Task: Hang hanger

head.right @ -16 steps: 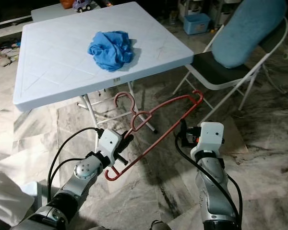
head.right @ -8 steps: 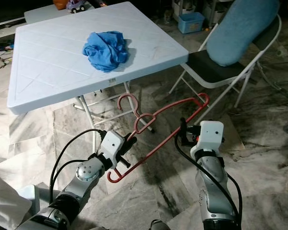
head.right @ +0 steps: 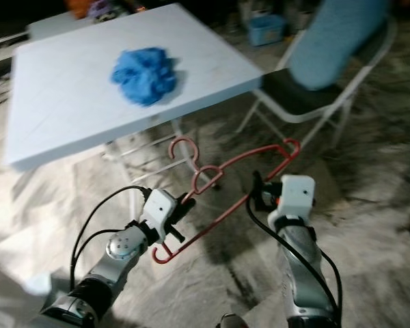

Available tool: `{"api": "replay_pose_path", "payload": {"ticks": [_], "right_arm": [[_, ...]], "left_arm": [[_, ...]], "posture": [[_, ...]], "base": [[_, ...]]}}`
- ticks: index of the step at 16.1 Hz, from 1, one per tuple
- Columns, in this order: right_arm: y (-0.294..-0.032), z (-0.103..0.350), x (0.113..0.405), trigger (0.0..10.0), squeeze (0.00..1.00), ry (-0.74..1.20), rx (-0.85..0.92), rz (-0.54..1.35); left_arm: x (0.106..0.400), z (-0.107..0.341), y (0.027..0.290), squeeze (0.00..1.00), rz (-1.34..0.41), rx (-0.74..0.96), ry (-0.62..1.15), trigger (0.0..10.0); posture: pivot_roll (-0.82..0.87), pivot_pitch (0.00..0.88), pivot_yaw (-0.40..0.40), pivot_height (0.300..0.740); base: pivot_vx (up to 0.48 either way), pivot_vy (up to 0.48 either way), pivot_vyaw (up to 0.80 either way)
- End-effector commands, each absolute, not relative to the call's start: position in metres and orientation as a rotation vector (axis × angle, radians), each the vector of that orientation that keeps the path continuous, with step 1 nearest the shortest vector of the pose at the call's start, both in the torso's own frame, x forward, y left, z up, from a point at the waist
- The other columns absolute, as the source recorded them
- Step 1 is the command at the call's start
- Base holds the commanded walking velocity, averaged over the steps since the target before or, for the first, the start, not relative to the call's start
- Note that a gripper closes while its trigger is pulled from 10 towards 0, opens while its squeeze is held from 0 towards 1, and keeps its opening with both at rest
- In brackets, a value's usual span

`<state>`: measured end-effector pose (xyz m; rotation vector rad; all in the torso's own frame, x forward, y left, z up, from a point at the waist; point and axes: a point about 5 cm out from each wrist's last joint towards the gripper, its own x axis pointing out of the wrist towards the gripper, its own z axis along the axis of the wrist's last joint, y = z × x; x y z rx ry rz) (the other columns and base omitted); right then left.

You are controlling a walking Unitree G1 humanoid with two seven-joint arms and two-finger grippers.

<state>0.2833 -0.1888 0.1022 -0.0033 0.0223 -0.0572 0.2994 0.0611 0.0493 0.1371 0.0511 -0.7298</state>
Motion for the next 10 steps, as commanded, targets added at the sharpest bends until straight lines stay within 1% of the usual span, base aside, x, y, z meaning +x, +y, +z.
{"api": "replay_pose_path", "payload": {"ticks": [1,10], "right_arm": [[-0.1867,0.1072,0.2834,10.0,0.0,0.006,0.005,-0.056],[-0.1887,0.1055,0.2786,10.0,0.0,0.015,0.001,-0.066]], "left_arm": [[0.2974,0.0469,0.064,0.0,-0.745,0.148,0.055,10.0],[0.2958,0.0472,0.0566,0.0,-0.787,0.146,0.058,10.0]], "posture": [[-0.25,0.155,0.1,0.74],[-0.27,0.15,0.102,0.74]], "base": [[0.281,0.0,-0.8],[0.28,0.0,-0.8]]}}
